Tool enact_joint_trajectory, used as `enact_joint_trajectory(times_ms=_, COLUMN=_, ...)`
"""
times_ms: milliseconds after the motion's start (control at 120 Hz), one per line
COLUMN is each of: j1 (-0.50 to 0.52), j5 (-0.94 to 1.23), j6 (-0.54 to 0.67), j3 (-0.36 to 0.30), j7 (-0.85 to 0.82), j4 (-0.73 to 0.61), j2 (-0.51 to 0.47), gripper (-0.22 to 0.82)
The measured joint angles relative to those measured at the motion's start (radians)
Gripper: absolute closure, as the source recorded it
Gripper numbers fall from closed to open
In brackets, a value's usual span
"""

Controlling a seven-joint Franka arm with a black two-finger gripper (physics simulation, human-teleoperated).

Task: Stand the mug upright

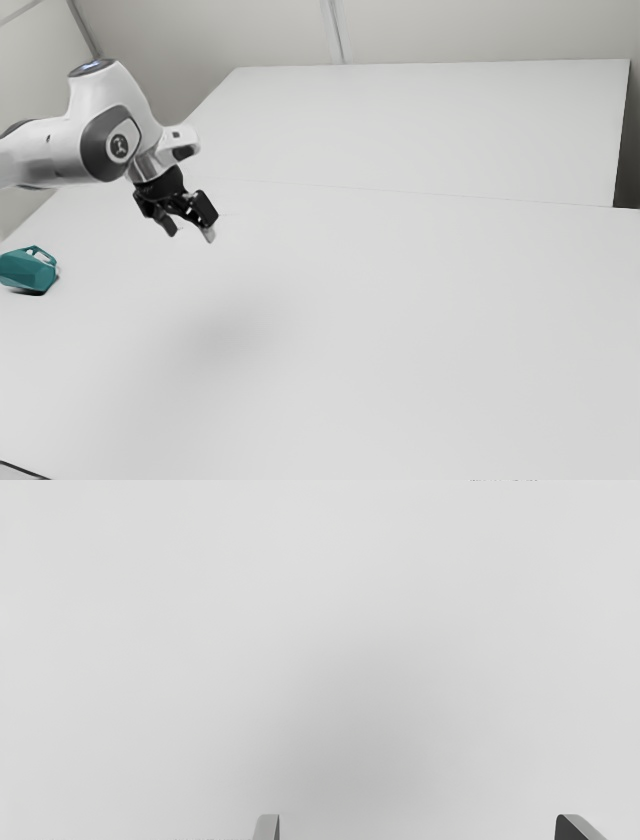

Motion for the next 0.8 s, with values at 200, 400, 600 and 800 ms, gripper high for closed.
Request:
enact_joint_trajectory(times_ms=200, j1=0.077, j5=-0.077, j6=0.061, j3=0.002, j7=0.128, j4=-0.072, j2=-0.041, gripper=0.0)
enact_joint_trajectory(times_ms=400, j1=0.182, j5=-0.153, j6=0.081, j3=0.007, j7=0.258, j4=-0.12, j2=-0.076, gripper=0.0)
enact_joint_trajectory(times_ms=600, j1=0.377, j5=-0.226, j6=0.061, j3=0.01, j7=0.411, j4=-0.141, j2=-0.068, gripper=0.0)
enact_joint_trajectory(times_ms=800, j1=0.558, j5=-0.271, j6=0.036, j3=0.01, j7=0.591, j4=-0.093, j2=0.02, gripper=0.0)
